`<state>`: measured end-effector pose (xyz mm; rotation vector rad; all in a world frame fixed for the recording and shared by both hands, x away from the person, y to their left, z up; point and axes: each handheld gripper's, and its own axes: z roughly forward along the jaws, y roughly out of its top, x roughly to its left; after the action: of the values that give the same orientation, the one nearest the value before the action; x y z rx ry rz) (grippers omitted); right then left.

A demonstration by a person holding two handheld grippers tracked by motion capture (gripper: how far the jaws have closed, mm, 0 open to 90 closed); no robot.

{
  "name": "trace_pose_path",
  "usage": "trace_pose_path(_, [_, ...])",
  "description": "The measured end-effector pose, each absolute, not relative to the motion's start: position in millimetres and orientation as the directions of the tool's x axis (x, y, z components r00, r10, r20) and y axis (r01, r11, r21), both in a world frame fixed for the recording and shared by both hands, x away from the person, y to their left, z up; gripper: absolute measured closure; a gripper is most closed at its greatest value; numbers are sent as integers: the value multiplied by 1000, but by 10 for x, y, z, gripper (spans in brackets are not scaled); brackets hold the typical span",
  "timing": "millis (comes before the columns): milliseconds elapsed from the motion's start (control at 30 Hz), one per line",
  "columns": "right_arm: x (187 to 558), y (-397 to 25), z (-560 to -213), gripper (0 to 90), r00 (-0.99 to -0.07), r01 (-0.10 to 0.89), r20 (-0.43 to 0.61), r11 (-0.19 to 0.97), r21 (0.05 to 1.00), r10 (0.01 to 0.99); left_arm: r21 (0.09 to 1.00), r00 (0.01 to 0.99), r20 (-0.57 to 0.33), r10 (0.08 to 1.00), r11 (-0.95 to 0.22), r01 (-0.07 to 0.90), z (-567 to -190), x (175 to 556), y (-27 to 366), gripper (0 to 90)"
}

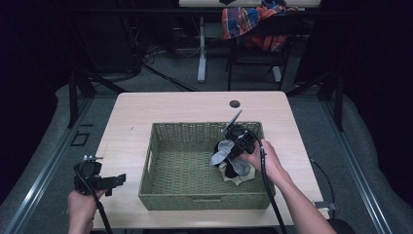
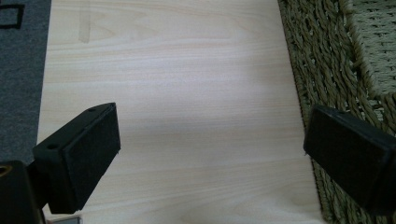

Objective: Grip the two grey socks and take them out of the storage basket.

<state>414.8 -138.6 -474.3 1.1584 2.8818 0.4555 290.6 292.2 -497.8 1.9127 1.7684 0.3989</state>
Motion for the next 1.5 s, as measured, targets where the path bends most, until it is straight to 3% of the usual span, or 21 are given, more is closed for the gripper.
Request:
trace_pose_path(400, [4061,-1532,-4354,819,-727,662,132,637,395,674,537,113,-118,987,-32,843,-4980,2910,2920,41])
trace_pose_path(1500, [3990,-1898,-3941,819,-690,669,128,561,487,712,533,122,-108,987,-46,845,-4989,2916,2895,44])
